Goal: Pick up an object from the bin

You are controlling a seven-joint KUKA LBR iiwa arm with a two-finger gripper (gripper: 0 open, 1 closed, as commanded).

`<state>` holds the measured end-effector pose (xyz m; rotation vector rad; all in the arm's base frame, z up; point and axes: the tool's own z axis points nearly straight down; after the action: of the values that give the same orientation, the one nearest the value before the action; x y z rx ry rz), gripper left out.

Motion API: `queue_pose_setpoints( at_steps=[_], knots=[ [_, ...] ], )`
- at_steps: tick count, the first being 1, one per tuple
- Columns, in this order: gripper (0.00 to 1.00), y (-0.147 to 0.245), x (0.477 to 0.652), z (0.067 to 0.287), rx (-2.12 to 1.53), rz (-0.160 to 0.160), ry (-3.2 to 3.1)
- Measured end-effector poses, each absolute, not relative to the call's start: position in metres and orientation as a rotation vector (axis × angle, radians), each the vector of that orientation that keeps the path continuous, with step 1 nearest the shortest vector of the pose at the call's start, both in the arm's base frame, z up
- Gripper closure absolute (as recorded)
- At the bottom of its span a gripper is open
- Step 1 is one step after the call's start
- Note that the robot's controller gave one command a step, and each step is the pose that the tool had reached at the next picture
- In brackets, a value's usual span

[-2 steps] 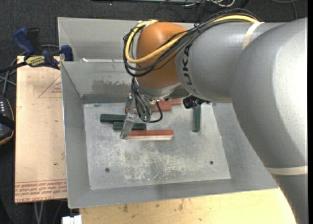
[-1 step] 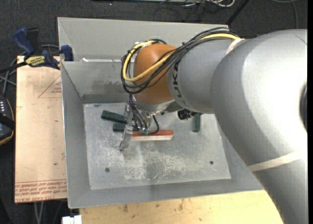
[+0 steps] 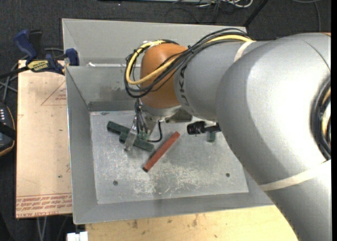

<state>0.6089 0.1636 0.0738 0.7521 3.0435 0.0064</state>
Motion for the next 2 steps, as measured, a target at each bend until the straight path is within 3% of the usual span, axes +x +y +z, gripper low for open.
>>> queue_pose_setpoints(
  at_steps=[2],
  knots=[
    [1.0,0.1636,0.609,0.0745,0.753,0.006,3.045]
  ],
)
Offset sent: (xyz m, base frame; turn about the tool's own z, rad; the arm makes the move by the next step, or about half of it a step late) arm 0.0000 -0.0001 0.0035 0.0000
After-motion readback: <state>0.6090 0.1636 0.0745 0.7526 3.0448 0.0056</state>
